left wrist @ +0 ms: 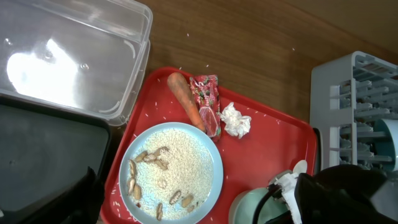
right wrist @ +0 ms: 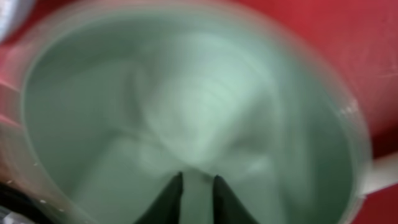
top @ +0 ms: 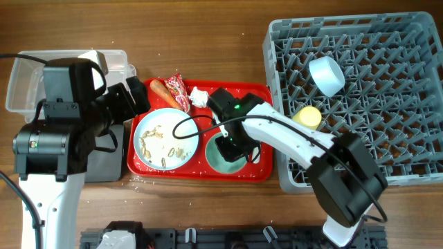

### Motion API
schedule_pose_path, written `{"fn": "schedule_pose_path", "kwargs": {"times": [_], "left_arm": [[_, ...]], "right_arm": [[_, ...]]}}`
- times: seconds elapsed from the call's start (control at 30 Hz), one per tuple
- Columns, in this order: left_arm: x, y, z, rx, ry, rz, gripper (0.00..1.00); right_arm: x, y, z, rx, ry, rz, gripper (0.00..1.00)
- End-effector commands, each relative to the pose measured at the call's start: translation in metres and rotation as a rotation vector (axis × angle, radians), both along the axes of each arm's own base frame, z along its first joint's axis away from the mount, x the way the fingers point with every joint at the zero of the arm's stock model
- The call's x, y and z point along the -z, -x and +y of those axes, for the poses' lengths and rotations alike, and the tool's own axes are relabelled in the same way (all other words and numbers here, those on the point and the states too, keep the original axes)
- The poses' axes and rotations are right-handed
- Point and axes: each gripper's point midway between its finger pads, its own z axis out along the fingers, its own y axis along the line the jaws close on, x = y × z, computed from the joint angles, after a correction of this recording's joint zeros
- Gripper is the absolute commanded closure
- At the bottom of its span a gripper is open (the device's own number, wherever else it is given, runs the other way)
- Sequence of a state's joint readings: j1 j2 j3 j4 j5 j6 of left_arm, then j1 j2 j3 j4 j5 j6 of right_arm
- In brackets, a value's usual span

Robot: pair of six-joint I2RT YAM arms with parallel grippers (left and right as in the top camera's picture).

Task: Sort waste into correct bins and load items into the dishwasher rack
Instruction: 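Grasp the green bowl with the right gripper and lift it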

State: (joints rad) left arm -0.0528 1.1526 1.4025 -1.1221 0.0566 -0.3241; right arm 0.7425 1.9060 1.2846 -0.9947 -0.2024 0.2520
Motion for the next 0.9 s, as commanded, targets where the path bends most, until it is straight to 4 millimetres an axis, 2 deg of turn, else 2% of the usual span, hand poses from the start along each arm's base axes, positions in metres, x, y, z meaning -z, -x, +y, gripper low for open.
{"fn": "schedule_pose_path", "kwargs": {"times": [0.0,0.03,0.07,0.1,0.13,0.17,0.23,0.3,0.37,0.57,0.63,0.7,0.77,0.8,0.87], "left_arm": [[-0.007,-0.001,0.003,-0.008,-0.005,-0.021,0.00],[-0.007,-0.001,0.003,-0.008,-0.005,-0.021,0.00],[-0.007,-0.001,0.003,-0.008,-0.005,-0.021,0.00],[-0.007,-0.001,0.003,-0.008,-0.005,-0.021,0.00],[-0.007,-0.001,0.003,-0.008,-0.005,-0.021,0.00],[-0.007,-0.001,0.003,-0.008,-0.005,-0.021,0.00],[-0.007,-0.001,0.003,-0.008,-0.005,-0.021,0.00],[-0.007,-0.001,0.003,-0.008,-0.005,-0.021,0.00],[-0.007,-0.001,0.003,-0.008,-0.005,-0.021,0.00],[-0.007,-0.001,0.003,-0.008,-0.005,-0.021,0.00],[-0.007,-0.001,0.003,-0.008,-0.005,-0.021,0.00],[-0.007,-0.001,0.003,-0.008,-0.005,-0.021,0.00],[-0.007,-0.001,0.003,-0.008,-0.005,-0.021,0.00],[-0.007,-0.001,0.003,-0.008,-0.005,-0.021,0.00],[-0.007,-0.001,0.003,-0.008,-0.005,-0.021,0.00]], "right_arm": [[-0.001,-0.011,-0.017,0.085,0.089,-0.057,0.96],[-0.006,-0.015,-0.017,0.090,0.078,-0.071,0.95],[-0.013,-0.018,-0.016,0.080,0.053,-0.085,0.91],[-0.022,-0.019,-0.009,0.032,0.006,-0.091,0.75],[-0.031,-0.019,-0.005,-0.014,-0.030,-0.106,0.64],[-0.045,-0.021,-0.002,-0.029,-0.064,-0.142,0.58],[-0.067,-0.026,-0.005,-0.008,-0.087,-0.208,0.52],[-0.086,-0.037,-0.023,0.065,-0.053,-0.292,0.44],[-0.080,-0.040,-0.029,0.074,-0.029,-0.292,0.45],[-0.006,-0.023,-0.041,0.097,0.077,-0.150,0.45],[0.003,-0.022,-0.036,0.096,0.067,-0.124,0.49],[0.006,-0.022,-0.037,0.097,0.074,-0.121,0.59],[0.007,-0.023,-0.036,0.108,0.075,-0.121,0.91],[0.004,-0.024,-0.036,0.109,0.071,-0.125,0.96],[-0.015,-0.035,-0.045,0.153,0.087,-0.166,0.96]]}}
